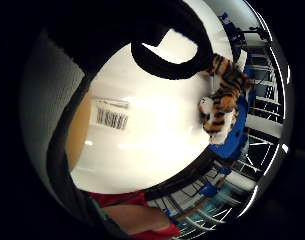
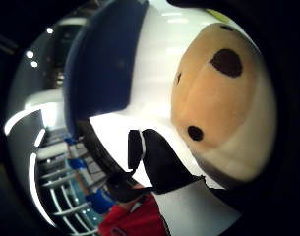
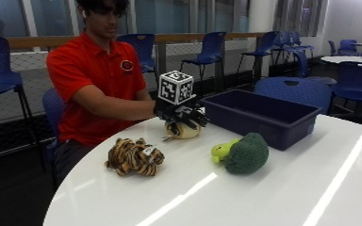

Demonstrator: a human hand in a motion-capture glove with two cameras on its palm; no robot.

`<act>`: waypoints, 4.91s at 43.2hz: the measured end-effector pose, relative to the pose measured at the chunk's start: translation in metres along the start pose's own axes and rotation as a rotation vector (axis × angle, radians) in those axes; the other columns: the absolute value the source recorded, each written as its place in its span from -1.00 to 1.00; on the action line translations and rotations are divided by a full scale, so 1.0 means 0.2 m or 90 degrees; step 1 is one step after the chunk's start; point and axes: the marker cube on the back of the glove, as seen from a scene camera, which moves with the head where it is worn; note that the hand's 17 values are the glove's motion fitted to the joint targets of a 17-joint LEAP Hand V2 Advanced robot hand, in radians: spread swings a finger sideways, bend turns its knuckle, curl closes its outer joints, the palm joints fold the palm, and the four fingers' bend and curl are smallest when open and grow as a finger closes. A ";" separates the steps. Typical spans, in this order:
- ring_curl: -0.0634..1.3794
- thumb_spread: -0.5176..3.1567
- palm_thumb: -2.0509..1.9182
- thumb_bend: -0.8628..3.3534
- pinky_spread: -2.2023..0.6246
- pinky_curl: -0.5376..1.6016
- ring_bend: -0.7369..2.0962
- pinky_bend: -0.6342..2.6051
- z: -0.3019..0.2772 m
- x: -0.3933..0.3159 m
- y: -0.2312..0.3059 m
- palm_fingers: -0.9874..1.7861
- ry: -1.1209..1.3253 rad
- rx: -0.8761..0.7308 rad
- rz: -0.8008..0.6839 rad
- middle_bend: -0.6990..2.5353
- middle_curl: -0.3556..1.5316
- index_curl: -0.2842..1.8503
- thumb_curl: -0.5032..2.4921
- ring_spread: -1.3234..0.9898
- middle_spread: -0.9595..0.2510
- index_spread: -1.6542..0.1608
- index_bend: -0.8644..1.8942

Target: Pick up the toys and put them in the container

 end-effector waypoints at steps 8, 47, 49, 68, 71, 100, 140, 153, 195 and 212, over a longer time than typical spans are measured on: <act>-0.74 -0.11 0.03 -0.60 0.62 -0.10 -0.36 0.04 0.09 0.00 -0.04 -0.38 -0.001 -0.052 0.012 -0.49 -0.37 -0.52 -0.49 0.15 0.53 0.43 -0.28; -0.28 -0.13 0.35 -0.50 0.29 -0.06 0.30 0.13 0.11 -0.09 -0.04 0.40 0.039 0.063 -0.072 -0.25 -0.17 -0.53 -0.29 -0.26 0.03 0.38 -0.20; -0.25 -0.15 0.36 -0.50 0.29 -0.05 0.32 0.12 0.10 -0.09 -0.05 0.41 0.035 0.059 -0.077 -0.23 -0.15 -0.51 -0.27 -0.26 0.00 0.38 -0.18; -0.07 -0.33 0.39 -0.51 0.28 -0.01 0.40 0.10 -0.20 -0.07 -0.03 0.38 -0.056 0.042 -0.089 -0.08 0.10 -0.35 -0.14 -0.30 -0.18 0.34 -0.02; -0.05 -0.34 0.39 -0.51 0.28 -0.01 0.41 0.12 -0.31 -0.11 -0.05 0.36 -0.047 0.058 -0.092 -0.08 0.13 -0.32 -0.12 -0.30 -0.19 0.34 0.00; 0.09 -0.43 0.39 -0.53 0.28 0.03 0.46 0.19 -1.08 -0.78 -0.55 0.25 0.022 0.130 -0.173 -0.03 0.40 -0.02 0.00 -0.29 -0.26 0.32 0.08; -0.35 -0.14 0.00 -0.63 0.57 -0.16 -0.21 -0.02 -0.80 -0.56 -0.56 -0.49 0.057 0.062 -0.193 -0.48 0.05 -0.21 -0.27 0.05 0.36 0.42 -0.29; -0.41 -0.13 -0.01 -0.63 0.61 -0.20 -0.31 -0.09 -0.74 0.28 -0.31 -0.43 0.020 0.080 -0.022 -0.49 -0.09 -0.32 -0.37 0.11 0.47 0.45 -0.28; -0.57 -0.13 0.02 -0.61 0.63 -0.20 -0.38 -0.16 -0.11 1.19 -0.01 -0.43 -0.013 -0.014 0.174 -0.49 -0.28 -0.45 -0.48 0.15 0.53 0.44 -0.27; -0.59 -0.11 0.06 -0.59 0.59 -0.09 -0.33 0.12 0.05 1.23 -0.02 -0.39 -0.034 -0.046 0.179 -0.52 -0.37 -0.52 -0.47 0.16 0.56 0.43 -0.31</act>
